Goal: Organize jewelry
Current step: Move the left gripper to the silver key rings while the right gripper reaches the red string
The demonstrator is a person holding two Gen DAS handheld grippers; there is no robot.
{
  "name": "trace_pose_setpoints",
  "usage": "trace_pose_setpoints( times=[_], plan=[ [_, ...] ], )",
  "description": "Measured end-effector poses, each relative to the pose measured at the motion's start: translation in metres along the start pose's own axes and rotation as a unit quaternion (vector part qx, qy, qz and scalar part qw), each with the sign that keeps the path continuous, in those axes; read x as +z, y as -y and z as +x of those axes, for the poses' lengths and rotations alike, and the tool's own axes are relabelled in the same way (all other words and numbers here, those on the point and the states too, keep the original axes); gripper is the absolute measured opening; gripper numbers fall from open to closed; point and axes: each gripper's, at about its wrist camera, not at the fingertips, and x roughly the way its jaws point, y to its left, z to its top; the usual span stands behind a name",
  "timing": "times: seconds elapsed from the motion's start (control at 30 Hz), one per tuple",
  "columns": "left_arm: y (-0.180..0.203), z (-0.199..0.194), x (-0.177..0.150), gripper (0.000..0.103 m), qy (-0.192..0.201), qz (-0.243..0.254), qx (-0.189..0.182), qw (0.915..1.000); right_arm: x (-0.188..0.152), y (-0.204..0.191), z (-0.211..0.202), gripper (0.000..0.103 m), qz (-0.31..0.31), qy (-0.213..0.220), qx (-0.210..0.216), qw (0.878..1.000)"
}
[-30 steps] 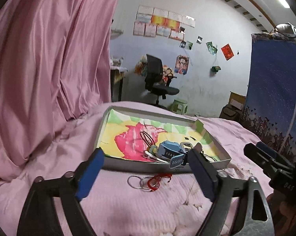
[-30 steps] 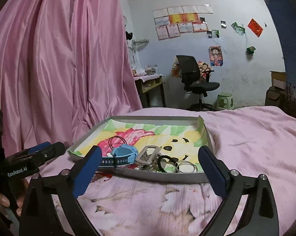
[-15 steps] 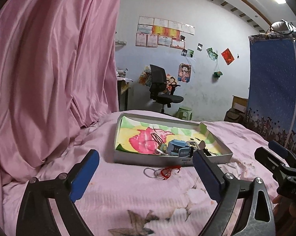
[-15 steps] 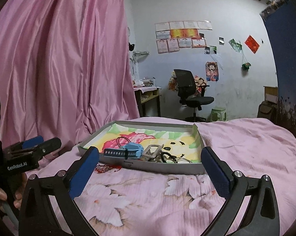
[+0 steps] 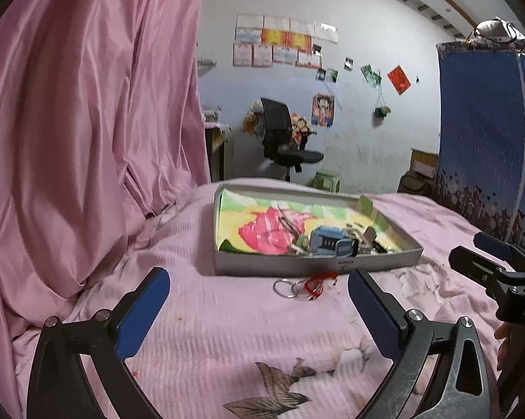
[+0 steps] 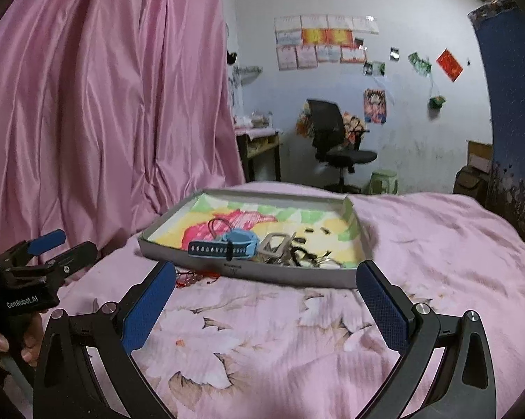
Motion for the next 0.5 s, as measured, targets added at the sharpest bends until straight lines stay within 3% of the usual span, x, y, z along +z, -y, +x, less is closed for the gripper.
trace_pose_setpoints(
  times=[0.37, 0.4, 0.5],
  plan=[
    [-0.015, 0.044, -0.001, 0.103, -0.083, -0.007, -0.027, 0.9961, -0.004, -0.013, 0.057, 0.1, -0.017, -0.089, 0.057, 0.994],
    [-0.016, 0.046, -0.001, 0.101, -0.088, -0.011, -0.032, 0.9956, -0.004, -0.014, 0.061, 0.099, -0.02, -0.094, 0.064, 0.993],
    [-0.02, 0.056, -0.002, 0.087, -0.104, -0.021, -0.043, 0.9935, -0.005, -0.02, 0.073, 0.076, -0.025, -0.112, 0.084, 0.99]
  ],
)
